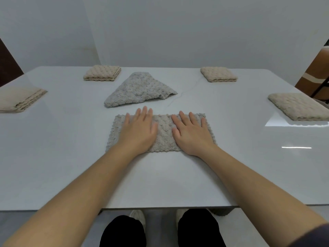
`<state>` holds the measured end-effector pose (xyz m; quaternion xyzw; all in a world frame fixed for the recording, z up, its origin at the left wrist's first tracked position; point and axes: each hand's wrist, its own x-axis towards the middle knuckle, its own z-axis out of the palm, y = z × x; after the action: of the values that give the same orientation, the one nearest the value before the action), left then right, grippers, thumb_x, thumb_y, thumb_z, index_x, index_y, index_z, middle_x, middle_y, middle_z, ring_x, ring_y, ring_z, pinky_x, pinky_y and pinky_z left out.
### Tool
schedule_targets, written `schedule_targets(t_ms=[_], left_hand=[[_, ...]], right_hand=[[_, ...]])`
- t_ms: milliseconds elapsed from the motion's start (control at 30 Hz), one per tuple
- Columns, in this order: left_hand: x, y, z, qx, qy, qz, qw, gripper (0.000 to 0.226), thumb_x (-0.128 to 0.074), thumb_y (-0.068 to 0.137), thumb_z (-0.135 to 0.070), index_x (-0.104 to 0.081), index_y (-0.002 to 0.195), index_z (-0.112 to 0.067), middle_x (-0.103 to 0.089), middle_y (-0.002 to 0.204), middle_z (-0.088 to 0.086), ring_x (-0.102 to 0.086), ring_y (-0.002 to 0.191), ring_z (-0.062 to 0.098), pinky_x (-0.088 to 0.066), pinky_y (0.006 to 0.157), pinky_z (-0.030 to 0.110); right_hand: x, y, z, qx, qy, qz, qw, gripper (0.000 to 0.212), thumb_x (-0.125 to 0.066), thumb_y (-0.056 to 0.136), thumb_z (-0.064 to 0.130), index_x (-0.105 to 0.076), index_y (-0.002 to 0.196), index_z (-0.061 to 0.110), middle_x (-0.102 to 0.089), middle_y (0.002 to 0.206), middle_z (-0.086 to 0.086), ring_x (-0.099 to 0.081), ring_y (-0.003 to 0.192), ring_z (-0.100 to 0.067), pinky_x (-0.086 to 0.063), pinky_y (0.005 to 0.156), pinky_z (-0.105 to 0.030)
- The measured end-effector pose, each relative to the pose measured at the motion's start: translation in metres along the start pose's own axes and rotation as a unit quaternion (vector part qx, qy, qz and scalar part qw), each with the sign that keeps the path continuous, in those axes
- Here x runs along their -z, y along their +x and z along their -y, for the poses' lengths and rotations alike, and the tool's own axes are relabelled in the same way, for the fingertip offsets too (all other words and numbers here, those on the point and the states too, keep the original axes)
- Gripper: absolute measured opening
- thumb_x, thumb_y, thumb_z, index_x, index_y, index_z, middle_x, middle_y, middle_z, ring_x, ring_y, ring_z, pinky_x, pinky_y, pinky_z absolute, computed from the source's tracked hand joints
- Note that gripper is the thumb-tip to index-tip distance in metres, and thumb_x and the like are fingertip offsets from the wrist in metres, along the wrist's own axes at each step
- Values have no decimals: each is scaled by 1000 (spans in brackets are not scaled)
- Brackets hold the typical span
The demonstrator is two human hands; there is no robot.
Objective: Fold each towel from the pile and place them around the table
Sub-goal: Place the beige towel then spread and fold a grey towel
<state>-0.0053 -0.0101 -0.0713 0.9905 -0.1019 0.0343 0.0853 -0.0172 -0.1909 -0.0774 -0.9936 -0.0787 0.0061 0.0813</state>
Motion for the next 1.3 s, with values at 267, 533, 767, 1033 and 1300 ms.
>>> schedule_targets(t_ms=[267, 533, 767, 1033, 1300], left_hand=[[-4, -8, 35, 40, 10, 18, 999, 62, -14, 101, -43, -6, 156, -15, 0, 164, 3, 3, 150, 19, 2, 121, 42], [18, -16, 47, 140, -219, -122, 958, 60, -40, 97, -33, -26, 151, -12, -26, 157, 11, -28, 143, 26, -26, 116, 44], [63, -27, 80, 319, -466, -35, 825, 25, -51, 94, -17, -47, 114, -3, -63, 99, 14, -64, 68, 30, -60, 67, 43], [72, -19, 71, 342, -405, 185, 828, 22, -56, 91, -34, -48, 90, -14, -44, 67, 2, -41, 53, 17, -29, 46, 22], [65, -13, 74, 349, -450, 88, 818, 14, -67, 86, -21, -58, 90, -11, -64, 86, 6, -60, 71, 21, -51, 65, 30]], right_hand=[[7, 0, 1, -1, 0, 30, 1000, 55, -11, 103, 44, -2, 156, 32, 5, 164, 3, 9, 150, -25, 9, 118, -55], [14, -4, 16, 50, -8, -12, 999, 57, -13, 104, 41, -1, 157, 25, 8, 164, 3, 13, 150, -21, 11, 117, -55], [-1, 0, 25, 67, -20, 27, 997, 57, -11, 103, 45, 0, 156, 26, 6, 164, 4, 9, 150, -20, 8, 118, -55], [0, -2, 26, 65, -15, 24, 997, 57, -13, 103, 44, -3, 157, 26, 3, 164, 4, 6, 151, -20, 6, 118, -56], [3, -4, 40, 57, -1, 39, 998, 58, -13, 103, 44, -1, 157, 24, 7, 164, 2, 10, 150, -23, 9, 117, -57]])
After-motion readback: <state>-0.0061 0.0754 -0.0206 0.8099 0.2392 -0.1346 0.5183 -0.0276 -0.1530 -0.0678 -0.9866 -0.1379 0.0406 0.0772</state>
